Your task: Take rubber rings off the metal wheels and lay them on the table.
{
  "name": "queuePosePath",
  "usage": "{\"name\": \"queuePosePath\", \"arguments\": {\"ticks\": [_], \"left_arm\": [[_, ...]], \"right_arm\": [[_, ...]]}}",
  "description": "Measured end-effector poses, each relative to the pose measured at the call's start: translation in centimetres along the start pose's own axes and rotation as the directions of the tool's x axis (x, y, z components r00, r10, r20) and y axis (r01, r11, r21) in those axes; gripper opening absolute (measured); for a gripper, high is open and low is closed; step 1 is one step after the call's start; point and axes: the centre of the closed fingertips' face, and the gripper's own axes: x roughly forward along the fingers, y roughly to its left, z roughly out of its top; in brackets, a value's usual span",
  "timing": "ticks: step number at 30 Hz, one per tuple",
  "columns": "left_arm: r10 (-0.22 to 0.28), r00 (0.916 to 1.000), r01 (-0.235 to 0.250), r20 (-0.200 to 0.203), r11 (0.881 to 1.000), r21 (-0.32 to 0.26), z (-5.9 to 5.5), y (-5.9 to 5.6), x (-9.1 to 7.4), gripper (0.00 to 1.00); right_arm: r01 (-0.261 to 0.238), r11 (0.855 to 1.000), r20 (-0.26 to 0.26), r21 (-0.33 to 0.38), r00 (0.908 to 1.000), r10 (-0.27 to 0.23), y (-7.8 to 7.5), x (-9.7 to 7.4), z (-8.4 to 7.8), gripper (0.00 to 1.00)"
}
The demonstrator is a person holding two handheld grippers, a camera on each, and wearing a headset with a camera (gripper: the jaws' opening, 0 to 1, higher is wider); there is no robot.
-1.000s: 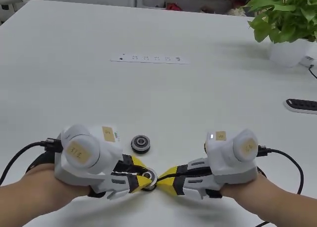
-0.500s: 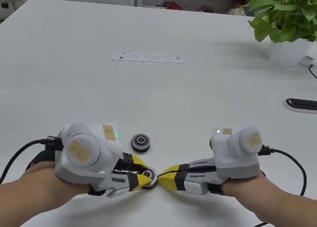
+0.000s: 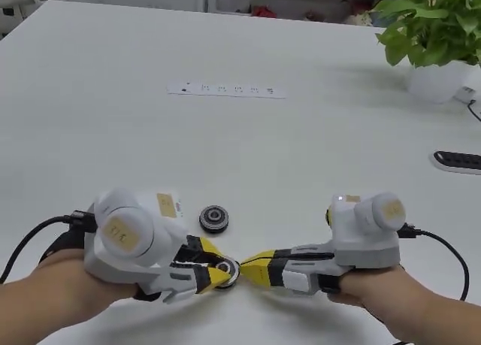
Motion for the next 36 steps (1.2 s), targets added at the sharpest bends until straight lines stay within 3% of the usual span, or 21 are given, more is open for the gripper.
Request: {"name": "queuePosePath", "arguments": {"ticks": [13,36], "left_arm": [[0.014,0.9999,-0.014,-0.004,1.0,0.005,0.01,-0.01,0.03,0.13],[0.016,0.9998,-0.016,-0.013,1.0,0.001,-0.04,-0.07,0.0,0.13]], "right_arm": [[-0.011,0.999,0.019,0.044,0.9998,0.01,0.15,0.04,0.21,0.0],[-0.037,0.998,0.015,0.042,0.9992,0.036,0.83,0.2,0.29,0.0]]}}
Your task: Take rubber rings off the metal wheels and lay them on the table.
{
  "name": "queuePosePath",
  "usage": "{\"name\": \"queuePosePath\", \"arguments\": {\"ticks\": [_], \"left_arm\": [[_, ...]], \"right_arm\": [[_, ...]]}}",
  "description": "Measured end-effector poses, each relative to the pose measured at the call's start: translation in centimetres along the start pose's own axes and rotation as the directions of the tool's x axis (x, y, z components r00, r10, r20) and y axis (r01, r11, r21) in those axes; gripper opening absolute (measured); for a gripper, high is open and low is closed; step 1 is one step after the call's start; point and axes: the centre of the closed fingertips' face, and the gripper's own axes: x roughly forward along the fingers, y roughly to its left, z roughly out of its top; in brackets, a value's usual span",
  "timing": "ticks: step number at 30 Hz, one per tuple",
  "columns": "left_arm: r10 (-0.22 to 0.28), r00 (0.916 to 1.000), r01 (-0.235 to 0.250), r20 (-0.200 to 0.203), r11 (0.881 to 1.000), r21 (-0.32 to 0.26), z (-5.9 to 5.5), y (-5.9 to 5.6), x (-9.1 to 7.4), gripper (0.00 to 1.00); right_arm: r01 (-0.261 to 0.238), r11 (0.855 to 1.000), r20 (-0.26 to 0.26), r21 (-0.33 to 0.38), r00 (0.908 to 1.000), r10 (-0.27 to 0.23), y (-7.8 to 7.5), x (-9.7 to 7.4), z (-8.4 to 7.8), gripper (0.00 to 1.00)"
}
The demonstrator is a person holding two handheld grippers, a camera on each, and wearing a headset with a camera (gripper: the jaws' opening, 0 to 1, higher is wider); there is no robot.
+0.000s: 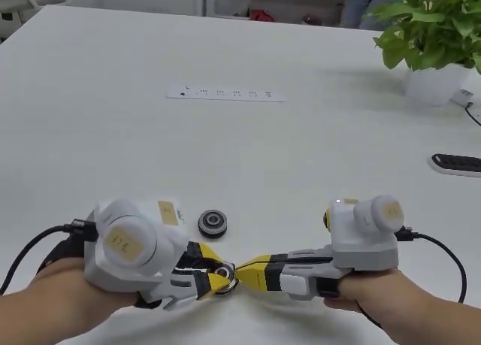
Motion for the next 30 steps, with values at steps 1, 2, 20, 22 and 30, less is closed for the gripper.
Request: {"name": "queuePosePath", "arguments": {"ticks": [1,2,20,22,30], "left_arm": [[0.0,1.0,0.0,0.0,1.0,0.0,0.0,-0.01,0.0,0.13],[0.0,1.0,0.0,0.0,1.0,0.0,0.01,-0.01,-0.01,0.13],[-0.002,1.0,0.002,-0.002,1.0,0.006,0.12,-0.24,0.13,0.13],[-0.002,1.0,0.002,-0.001,1.0,0.006,0.12,-0.22,0.12,0.13],[-0.006,1.0,0.006,0.002,1.0,0.008,0.18,-0.2,0.15,0.13]], "right_arm": [[-0.001,1.0,0.001,0.0,1.0,0.001,0.02,0.02,0.02,0.0],[-0.005,1.0,0.001,0.001,1.0,0.005,0.11,0.09,0.02,0.0],[-0.033,0.999,-0.01,-0.008,0.9994,0.033,0.78,0.56,-0.07,0.0],[-0.032,0.999,-0.01,-0.008,0.9994,0.032,0.76,0.56,-0.11,0.0],[-0.044,0.999,-0.003,-0.002,0.999,0.044,0.97,0.55,0.05,0.0]]}}
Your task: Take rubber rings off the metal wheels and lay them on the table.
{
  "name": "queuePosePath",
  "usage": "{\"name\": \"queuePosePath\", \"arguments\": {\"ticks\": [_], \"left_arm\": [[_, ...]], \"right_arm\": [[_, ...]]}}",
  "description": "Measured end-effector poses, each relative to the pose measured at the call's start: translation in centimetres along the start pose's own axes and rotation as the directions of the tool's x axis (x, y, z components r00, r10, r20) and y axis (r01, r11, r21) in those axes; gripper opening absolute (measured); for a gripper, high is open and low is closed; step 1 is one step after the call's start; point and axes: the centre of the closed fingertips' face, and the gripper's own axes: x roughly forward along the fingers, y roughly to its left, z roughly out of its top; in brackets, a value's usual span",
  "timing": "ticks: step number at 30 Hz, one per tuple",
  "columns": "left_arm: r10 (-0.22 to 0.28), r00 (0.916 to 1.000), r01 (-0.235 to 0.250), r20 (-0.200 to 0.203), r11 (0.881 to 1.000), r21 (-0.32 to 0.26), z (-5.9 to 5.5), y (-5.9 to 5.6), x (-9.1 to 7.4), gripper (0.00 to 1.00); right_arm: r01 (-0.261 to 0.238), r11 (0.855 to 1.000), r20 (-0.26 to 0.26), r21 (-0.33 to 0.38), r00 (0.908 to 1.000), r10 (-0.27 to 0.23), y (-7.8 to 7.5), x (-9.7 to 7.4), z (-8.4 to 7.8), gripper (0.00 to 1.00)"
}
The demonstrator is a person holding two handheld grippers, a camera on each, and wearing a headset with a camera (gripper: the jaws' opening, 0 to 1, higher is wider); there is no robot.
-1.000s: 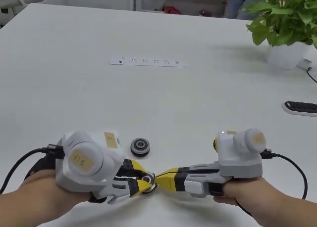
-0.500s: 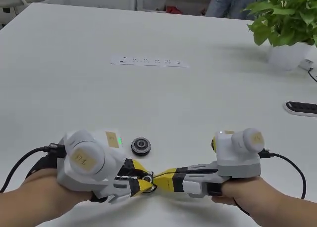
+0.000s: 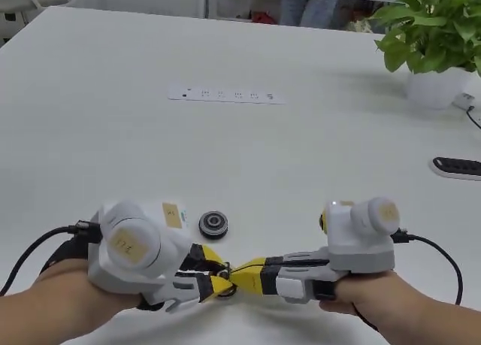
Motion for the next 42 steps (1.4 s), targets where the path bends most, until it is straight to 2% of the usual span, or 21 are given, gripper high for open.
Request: {"name": "queuePosePath", "arguments": {"ticks": [13,26,37,40,42], "left_arm": [[0.007,1.0,-0.007,0.001,1.0,-0.016,0.0,0.0,0.0,0.13],[-0.01,0.9999,0.01,0.012,1.0,0.007,0.1,0.0,0.1,0.14],[-0.023,0.9997,0.023,0.007,0.999,0.025,0.2,-0.1,-0.5,0.2],[-0.039,0.9992,0.038,0.012,0.999,0.02,0.4,-0.4,-0.8,0.28],[-0.042,0.999,0.041,0.016,0.999,0.018,0.5,-0.6,-1.1,0.29]], "right_arm": [[0.009,1.0,0.008,0.004,0.9999,-0.009,-0.3,-0.2,0.0,0.0],[0.018,1.0,0.024,0.014,0.9996,-0.018,-0.8,-0.4,0.1,0.0],[0.015,1.0,0.033,0.016,0.9993,-0.015,-0.8,-0.5,0.4,0.0],[0.016,1.0,0.037,0.014,0.9992,-0.017,-0.8,-0.6,0.5,0.0],[0.017,1.0,0.04,0.014,0.999,-0.018,-0.8,-0.7,0.6,0.0]]}}
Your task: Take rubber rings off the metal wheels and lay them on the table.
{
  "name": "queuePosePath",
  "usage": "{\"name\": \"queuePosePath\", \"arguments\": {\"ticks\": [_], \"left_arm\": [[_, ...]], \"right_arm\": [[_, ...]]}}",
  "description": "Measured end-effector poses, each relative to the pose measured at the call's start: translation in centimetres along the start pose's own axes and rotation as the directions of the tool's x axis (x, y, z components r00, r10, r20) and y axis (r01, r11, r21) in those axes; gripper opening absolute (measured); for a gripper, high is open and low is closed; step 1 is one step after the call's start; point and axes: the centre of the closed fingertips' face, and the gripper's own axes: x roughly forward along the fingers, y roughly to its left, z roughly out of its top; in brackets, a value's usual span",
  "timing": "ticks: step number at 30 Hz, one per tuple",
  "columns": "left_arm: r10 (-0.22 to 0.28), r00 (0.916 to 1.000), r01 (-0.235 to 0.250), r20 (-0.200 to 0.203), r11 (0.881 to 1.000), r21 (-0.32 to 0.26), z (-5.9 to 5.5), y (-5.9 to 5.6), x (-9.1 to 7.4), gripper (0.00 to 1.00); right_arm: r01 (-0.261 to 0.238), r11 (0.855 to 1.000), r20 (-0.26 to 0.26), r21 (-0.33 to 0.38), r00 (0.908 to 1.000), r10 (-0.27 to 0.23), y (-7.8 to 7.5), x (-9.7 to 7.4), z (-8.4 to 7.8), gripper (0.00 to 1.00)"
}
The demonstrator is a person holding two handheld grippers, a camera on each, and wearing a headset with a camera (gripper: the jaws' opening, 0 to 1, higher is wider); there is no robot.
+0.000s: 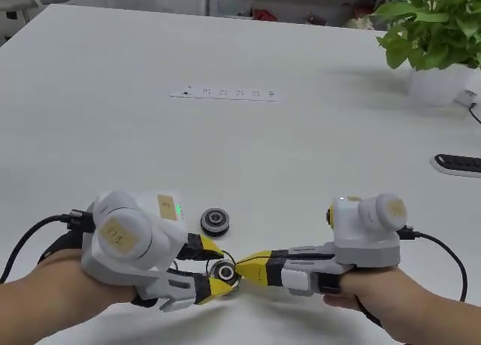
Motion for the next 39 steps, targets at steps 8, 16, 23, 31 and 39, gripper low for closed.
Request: {"name": "queuePosePath", "arguments": {"ticks": [8,16,23,31,39], "left_arm": [[0.003,0.9996,-0.002,0.027,1.0,-0.023,0.8,0.0,-1.1,0.33],[0.013,0.9986,-0.01,0.051,0.999,-0.047,1.2,0.1,-2.5,0.38],[0.027,0.9971,-0.023,0.071,0.998,-0.057,1.7,0.1,-3.7,0.42],[0.05,0.9914,-0.041,0.121,0.996,-0.074,2.9,0.2,-5.1,0.47],[0.067,0.9886,-0.057,0.134,0.995,-0.079,2.9,0.3,-6.3,0.54]], "right_arm": [[-0.006,1.0,0.0,-0.006,1.0,0.006,0.3,-0.1,0.2,0.0],[-0.024,1.0,-0.008,-0.02,0.9997,0.024,0.9,-0.1,0.5,0.0],[-0.035,0.999,-0.007,-0.027,0.9994,0.035,1.4,-0.1,1.0,0.0],[-0.047,0.998,-0.007,-0.038,0.9989,0.047,2.1,-0.2,1.5,0.0],[-0.059,0.997,0.007,-0.052,0.9982,0.059,2.7,-0.2,2.5,0.0]]}}
